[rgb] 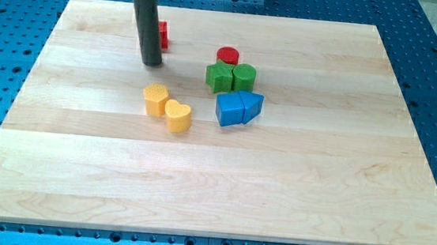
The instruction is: Move the red star slightly towards the top left of the board
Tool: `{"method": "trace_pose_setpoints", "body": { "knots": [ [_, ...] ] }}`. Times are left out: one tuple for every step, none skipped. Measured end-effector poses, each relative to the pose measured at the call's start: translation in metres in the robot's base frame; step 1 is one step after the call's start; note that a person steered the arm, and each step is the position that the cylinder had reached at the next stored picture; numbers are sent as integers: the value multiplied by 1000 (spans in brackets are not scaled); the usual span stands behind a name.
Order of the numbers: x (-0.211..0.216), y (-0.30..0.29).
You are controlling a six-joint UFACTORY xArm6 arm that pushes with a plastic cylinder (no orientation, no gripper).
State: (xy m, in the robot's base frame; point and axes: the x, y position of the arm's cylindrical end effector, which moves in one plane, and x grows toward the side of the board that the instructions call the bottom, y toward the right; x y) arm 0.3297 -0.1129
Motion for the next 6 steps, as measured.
{"method": "trace_pose_setpoints", "body": {
  "knots": [
    [-12,19],
    [-28,36],
    [-33,-40],
    [-43,-31],
    [-50,-9],
    [-5,19]
  ]
}}
